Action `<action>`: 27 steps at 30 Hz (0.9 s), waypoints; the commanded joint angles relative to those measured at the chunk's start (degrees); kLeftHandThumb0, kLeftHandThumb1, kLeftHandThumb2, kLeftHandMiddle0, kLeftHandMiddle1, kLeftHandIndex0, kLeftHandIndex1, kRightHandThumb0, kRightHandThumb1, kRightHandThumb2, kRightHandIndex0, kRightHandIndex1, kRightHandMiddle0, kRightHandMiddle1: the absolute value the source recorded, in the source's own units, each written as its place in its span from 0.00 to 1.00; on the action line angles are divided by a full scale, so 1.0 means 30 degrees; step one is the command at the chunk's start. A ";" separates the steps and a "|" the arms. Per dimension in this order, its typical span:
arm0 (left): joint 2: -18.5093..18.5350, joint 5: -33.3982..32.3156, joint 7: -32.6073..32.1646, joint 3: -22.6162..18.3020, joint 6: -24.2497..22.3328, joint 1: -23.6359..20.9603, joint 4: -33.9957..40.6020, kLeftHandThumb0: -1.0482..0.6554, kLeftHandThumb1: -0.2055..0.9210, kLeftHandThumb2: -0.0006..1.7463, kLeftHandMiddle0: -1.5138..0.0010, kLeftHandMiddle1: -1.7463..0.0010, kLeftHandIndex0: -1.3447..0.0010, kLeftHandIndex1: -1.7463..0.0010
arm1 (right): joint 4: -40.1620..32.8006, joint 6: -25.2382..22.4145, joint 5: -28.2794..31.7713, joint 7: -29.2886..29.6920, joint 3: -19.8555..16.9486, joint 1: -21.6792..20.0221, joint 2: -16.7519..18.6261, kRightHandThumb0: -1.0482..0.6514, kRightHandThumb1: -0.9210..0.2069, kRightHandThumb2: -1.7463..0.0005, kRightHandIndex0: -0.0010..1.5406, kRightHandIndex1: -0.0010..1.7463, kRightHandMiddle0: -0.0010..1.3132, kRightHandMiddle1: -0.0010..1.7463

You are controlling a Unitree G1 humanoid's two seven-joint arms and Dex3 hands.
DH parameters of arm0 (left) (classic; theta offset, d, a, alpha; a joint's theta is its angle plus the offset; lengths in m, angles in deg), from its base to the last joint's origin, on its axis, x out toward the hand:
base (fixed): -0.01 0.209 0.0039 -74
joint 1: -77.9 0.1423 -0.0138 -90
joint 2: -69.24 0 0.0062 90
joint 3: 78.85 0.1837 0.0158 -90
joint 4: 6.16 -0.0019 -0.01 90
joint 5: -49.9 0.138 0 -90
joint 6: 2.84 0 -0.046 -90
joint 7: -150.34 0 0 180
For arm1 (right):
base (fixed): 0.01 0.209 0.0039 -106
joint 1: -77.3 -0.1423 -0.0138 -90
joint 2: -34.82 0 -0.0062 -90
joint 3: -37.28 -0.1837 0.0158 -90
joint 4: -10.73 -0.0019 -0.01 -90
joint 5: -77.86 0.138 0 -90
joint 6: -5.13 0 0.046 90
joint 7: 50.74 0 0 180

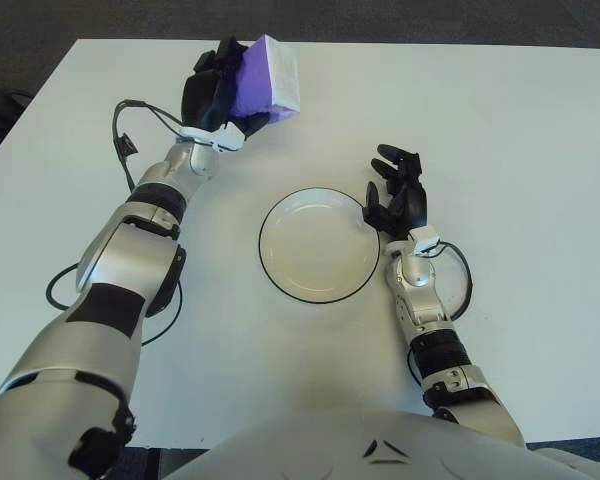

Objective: Put the tissue paper into the plate.

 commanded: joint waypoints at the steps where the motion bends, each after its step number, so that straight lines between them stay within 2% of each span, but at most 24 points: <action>1: 0.0104 -0.0167 0.0519 -0.0259 0.0949 0.0237 0.0376 0.35 0.49 0.73 0.22 0.00 0.57 0.00 | 0.2381 -0.0034 -0.0079 0.0023 -0.0189 0.2299 0.0194 0.43 0.27 0.46 0.24 0.46 0.02 0.65; 8: 0.0323 0.0216 0.0839 -0.0166 0.1604 0.0436 0.0808 0.35 0.48 0.73 0.22 0.00 0.56 0.00 | 0.2541 -0.0012 -0.0123 0.0032 -0.0216 0.2175 0.0149 0.42 0.27 0.46 0.24 0.47 0.01 0.65; 20: 0.0679 0.2381 -0.0033 0.0829 0.2189 0.0591 0.2714 0.34 0.47 0.74 0.24 0.00 0.56 0.00 | 0.2656 -0.0182 -0.0121 0.0013 -0.0238 0.2041 0.0092 0.43 0.27 0.46 0.24 0.47 0.01 0.66; 27: 0.0690 0.3138 0.0071 0.1287 0.4059 0.1270 0.4022 0.34 0.47 0.75 0.24 0.00 0.55 0.00 | 0.2919 -0.0203 0.0042 0.0047 -0.0403 0.1817 0.0099 0.45 0.28 0.44 0.24 0.47 0.01 0.66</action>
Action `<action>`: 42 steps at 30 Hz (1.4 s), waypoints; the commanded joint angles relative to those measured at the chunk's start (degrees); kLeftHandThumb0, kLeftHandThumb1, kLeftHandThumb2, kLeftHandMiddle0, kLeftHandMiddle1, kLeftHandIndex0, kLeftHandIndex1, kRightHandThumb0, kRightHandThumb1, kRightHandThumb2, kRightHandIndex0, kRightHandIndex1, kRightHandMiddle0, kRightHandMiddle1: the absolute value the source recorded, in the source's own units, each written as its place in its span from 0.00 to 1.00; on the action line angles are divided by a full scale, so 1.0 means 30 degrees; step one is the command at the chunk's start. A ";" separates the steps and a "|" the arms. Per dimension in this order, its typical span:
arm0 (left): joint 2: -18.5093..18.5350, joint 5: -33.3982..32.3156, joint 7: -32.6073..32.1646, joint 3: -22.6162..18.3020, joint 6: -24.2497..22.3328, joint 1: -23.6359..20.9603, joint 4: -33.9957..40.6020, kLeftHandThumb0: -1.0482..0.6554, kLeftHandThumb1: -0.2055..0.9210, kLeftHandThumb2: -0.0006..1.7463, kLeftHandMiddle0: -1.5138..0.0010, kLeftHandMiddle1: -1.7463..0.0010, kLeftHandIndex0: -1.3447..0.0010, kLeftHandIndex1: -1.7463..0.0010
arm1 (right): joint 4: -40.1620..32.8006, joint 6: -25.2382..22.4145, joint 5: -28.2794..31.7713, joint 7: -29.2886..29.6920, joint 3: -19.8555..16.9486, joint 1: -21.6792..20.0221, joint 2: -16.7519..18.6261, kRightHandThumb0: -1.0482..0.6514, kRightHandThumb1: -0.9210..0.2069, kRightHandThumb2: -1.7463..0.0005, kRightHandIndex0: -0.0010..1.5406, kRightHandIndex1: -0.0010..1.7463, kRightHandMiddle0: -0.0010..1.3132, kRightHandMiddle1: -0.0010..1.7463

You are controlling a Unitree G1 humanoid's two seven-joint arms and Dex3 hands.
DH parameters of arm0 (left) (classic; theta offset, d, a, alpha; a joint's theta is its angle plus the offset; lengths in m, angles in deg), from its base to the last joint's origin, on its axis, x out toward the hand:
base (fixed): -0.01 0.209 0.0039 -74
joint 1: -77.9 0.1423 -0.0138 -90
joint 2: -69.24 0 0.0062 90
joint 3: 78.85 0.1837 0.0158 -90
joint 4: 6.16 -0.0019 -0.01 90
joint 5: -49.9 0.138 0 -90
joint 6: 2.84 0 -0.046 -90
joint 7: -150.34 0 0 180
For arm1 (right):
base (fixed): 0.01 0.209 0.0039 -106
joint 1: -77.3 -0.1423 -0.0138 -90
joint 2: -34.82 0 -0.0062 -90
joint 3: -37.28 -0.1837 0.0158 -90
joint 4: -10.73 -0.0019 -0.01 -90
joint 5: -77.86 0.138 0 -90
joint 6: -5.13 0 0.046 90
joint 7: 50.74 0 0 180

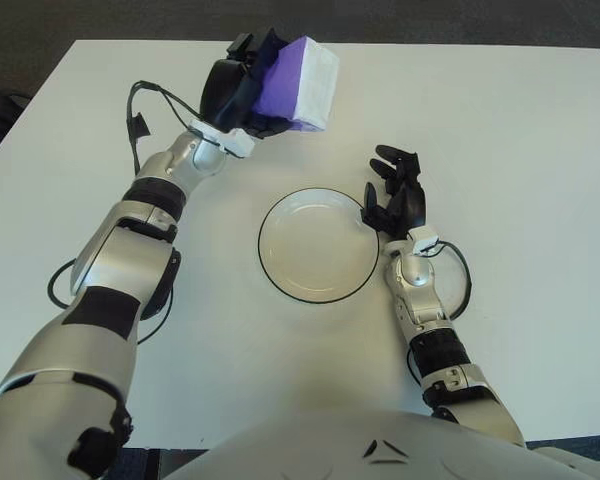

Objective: Put the tissue paper into the plate.

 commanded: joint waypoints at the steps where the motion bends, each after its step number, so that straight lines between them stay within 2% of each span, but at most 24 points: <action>1: 0.0218 0.0514 -0.0266 0.0295 0.1167 0.0632 0.0678 0.34 0.47 0.75 0.24 0.00 0.55 0.00 | 0.2737 -0.0233 0.0027 0.0063 -0.0427 0.1941 0.0093 0.45 0.28 0.44 0.24 0.47 0.01 0.66; 7: 0.0286 0.0843 0.0373 0.0583 0.2440 0.0998 0.1084 0.34 0.47 0.74 0.24 0.00 0.56 0.00 | 0.3013 -0.0068 0.0148 0.0205 -0.0653 0.1706 0.0033 0.45 0.27 0.44 0.23 0.47 0.01 0.65; 19: 0.0648 0.0775 0.2284 0.0775 0.4047 0.1482 0.1488 0.35 0.49 0.73 0.25 0.00 0.57 0.00 | 0.3381 -0.0092 0.0005 0.0699 -0.0993 0.1346 -0.0122 0.43 0.25 0.47 0.24 0.48 0.00 0.65; 23: 0.0681 0.1116 0.2502 0.0981 0.4678 0.2151 0.2072 0.35 0.49 0.73 0.25 0.00 0.57 0.00 | 0.3603 -0.0026 -0.0082 0.0938 -0.1131 0.1181 -0.0184 0.41 0.24 0.48 0.23 0.47 0.00 0.64; 42: 0.1324 0.1298 0.5565 0.1031 0.5383 0.3777 0.4099 0.35 0.52 0.71 0.28 0.00 0.59 0.00 | 0.4223 0.0234 -0.0077 0.1239 -0.1482 0.0710 -0.0156 0.41 0.25 0.49 0.22 0.47 0.01 0.65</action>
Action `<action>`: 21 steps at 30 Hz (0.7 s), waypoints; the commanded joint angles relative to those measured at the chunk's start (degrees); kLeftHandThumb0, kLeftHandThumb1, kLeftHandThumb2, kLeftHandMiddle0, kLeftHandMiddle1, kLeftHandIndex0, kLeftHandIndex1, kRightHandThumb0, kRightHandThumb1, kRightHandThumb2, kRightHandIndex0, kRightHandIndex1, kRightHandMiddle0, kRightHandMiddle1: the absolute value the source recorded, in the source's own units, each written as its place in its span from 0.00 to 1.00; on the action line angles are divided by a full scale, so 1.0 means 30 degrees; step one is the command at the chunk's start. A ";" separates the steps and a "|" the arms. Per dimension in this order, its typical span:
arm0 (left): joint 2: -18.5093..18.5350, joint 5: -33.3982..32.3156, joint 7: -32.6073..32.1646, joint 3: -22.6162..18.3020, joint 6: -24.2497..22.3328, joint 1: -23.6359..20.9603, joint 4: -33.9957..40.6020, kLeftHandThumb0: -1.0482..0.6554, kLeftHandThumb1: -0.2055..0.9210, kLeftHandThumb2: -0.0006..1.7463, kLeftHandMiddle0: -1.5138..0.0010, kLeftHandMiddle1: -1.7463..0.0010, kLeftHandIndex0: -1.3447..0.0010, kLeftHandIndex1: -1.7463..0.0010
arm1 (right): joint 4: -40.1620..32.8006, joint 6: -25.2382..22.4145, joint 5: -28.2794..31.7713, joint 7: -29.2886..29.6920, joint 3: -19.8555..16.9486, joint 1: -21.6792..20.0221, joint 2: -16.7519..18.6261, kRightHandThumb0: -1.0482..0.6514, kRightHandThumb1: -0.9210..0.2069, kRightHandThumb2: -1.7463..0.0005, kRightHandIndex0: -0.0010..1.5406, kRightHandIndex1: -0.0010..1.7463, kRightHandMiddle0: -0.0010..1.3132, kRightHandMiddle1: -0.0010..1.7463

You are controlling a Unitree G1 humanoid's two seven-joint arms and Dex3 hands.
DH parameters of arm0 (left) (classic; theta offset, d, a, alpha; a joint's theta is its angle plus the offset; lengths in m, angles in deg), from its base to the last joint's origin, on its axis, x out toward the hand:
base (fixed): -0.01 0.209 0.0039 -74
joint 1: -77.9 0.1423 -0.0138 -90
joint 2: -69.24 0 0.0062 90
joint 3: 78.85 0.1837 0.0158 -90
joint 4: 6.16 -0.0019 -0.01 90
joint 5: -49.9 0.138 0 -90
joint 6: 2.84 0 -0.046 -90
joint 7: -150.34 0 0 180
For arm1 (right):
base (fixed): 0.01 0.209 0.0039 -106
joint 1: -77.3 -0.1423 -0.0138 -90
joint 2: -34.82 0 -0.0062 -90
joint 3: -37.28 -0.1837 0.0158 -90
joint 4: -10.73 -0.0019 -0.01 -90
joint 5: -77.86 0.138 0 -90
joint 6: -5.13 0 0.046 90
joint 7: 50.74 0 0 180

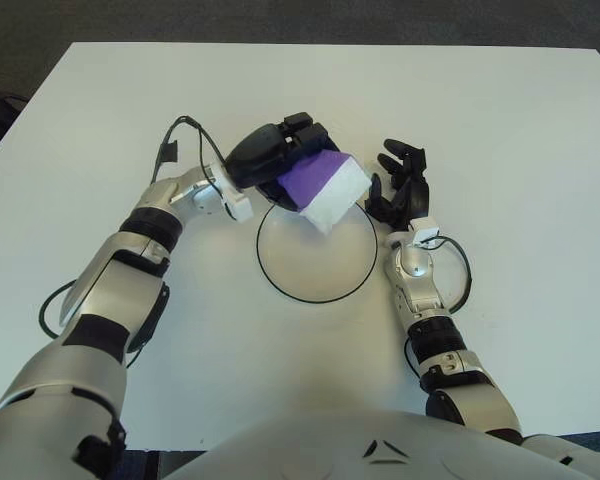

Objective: Put the tissue paper into the plate.

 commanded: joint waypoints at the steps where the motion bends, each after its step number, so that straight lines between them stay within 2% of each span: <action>1: 0.0402 0.0579 -0.0158 -0.0115 0.0098 0.0681 0.0849 0.35 0.52 0.71 0.28 0.00 0.59 0.00 | 0.2479 -0.0208 -0.0041 0.0145 -0.0500 0.2002 -0.0128 0.41 0.25 0.49 0.22 0.47 0.01 0.65; 10: 0.0614 0.2003 -0.1287 -0.0001 -0.0058 0.1207 0.1267 0.36 0.54 0.69 0.29 0.00 0.60 0.00 | 0.2526 -0.0303 -0.0211 0.0317 -0.0548 0.1913 -0.0177 0.41 0.24 0.49 0.22 0.47 0.01 0.65; 21: 0.0953 0.1832 0.0199 0.0748 0.0819 0.2040 0.1441 0.36 0.54 0.69 0.30 0.00 0.60 0.00 | 0.2642 -0.0242 -0.0159 0.0163 -0.0580 0.1902 -0.0315 0.40 0.24 0.50 0.22 0.47 0.01 0.64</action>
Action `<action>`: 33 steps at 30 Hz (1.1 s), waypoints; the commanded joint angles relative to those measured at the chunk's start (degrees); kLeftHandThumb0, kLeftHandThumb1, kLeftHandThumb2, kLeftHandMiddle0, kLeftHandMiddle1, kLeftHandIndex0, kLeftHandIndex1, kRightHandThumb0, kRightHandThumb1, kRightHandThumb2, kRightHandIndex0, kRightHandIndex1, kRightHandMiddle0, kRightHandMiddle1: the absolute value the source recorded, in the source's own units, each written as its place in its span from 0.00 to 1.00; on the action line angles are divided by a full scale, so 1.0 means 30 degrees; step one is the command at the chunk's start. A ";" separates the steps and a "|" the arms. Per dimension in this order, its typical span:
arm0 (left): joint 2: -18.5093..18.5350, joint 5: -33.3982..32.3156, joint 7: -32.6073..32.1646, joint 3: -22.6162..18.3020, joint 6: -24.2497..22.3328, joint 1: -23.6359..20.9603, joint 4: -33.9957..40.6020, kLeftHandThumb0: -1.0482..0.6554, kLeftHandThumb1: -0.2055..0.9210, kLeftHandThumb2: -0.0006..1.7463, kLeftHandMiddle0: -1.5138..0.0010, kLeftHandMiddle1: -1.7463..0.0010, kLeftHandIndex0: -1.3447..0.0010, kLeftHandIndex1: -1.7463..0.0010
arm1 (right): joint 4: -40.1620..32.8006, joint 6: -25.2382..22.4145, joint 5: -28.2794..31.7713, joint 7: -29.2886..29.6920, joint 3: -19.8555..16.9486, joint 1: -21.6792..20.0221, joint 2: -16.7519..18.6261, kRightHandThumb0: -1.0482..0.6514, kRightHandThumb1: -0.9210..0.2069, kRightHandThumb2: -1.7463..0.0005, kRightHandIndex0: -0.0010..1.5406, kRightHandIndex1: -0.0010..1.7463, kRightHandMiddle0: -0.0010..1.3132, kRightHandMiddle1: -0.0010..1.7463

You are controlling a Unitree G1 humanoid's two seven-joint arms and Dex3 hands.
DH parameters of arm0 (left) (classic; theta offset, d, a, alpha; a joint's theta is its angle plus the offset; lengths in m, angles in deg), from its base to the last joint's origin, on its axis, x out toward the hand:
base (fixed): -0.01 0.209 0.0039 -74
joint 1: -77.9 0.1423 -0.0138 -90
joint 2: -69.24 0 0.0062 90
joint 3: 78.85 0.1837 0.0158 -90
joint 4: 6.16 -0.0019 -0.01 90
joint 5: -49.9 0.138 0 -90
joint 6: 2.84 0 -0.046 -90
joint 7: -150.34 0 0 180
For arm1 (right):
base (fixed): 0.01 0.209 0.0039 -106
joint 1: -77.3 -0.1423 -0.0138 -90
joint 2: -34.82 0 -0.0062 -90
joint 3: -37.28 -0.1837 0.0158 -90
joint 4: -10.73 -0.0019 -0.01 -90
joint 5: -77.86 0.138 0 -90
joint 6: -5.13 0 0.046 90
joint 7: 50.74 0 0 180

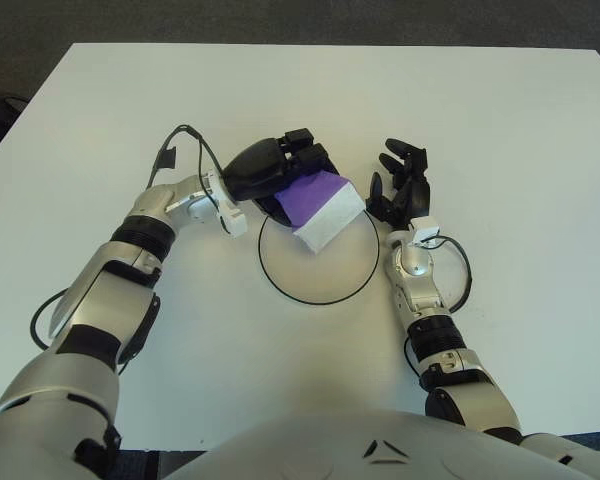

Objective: Put the tissue paper into the plate.

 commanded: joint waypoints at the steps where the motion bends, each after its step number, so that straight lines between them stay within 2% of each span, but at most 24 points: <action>1: 0.0349 0.0422 0.0684 0.0621 0.0497 0.1250 0.0273 0.36 0.54 0.69 0.30 0.00 0.60 0.00 | 0.2437 -0.0278 -0.0095 -0.0026 -0.0443 0.2023 -0.0322 0.40 0.24 0.50 0.22 0.47 0.01 0.64; 5: 0.0352 0.1383 0.0043 0.0896 0.0402 0.1843 0.0789 0.36 0.54 0.69 0.30 0.00 0.60 0.00 | 0.2426 -0.0247 -0.0094 -0.0022 -0.0477 0.1997 -0.0311 0.39 0.23 0.51 0.21 0.46 0.01 0.64; 16: 0.0347 0.2837 -0.1715 0.1411 -0.0075 0.1919 0.0622 0.36 0.54 0.69 0.29 0.00 0.60 0.00 | 0.2421 -0.0296 -0.0234 0.0031 -0.0494 0.1997 -0.0335 0.39 0.22 0.53 0.21 0.46 0.01 0.64; 22: 0.0083 0.3123 -0.3144 0.1630 0.0133 0.2155 0.0406 0.36 0.56 0.67 0.33 0.00 0.62 0.00 | 0.2393 -0.0345 -0.0246 0.0022 -0.0495 0.2016 -0.0336 0.39 0.21 0.52 0.21 0.46 0.01 0.64; 25: -0.0086 0.3244 -0.3933 0.1760 0.0374 0.2278 0.0235 0.37 0.60 0.64 0.40 0.00 0.64 0.00 | 0.2396 -0.0380 -0.0200 -0.0012 -0.0513 0.2011 -0.0312 0.40 0.21 0.52 0.21 0.46 0.00 0.64; 28: -0.0153 0.3156 -0.4148 0.1935 0.0639 0.2244 -0.0071 0.38 0.69 0.56 0.52 0.00 0.69 0.00 | 0.2354 -0.0430 -0.0185 -0.0022 -0.0530 0.2040 -0.0290 0.40 0.21 0.52 0.21 0.46 0.00 0.64; 29: -0.0160 0.2944 -0.3855 0.2050 0.0787 0.2230 -0.0277 0.38 0.74 0.52 0.58 0.00 0.72 0.00 | 0.2323 -0.0465 -0.0200 -0.0013 -0.0530 0.2063 -0.0289 0.39 0.21 0.52 0.21 0.46 0.00 0.64; 30: -0.0161 0.2785 -0.3644 0.2140 0.0896 0.2215 -0.0426 0.39 0.79 0.47 0.65 0.05 0.75 0.00 | 0.2298 -0.0490 -0.0212 -0.0007 -0.0531 0.2082 -0.0286 0.39 0.21 0.52 0.21 0.46 0.00 0.64; 31: -0.0138 0.2618 -0.3400 0.2231 0.1037 0.2194 -0.0578 0.35 0.87 0.41 0.75 0.14 0.81 0.02 | 0.2282 -0.0515 -0.0214 -0.0007 -0.0534 0.2092 -0.0280 0.39 0.21 0.52 0.21 0.46 0.00 0.64; 33: -0.0023 0.2218 -0.2856 0.2381 0.1379 0.2144 -0.0804 0.23 0.95 0.35 0.88 0.28 0.92 0.12 | 0.2266 -0.0576 -0.0197 -0.0013 -0.0546 0.2099 -0.0262 0.39 0.21 0.52 0.21 0.46 0.00 0.64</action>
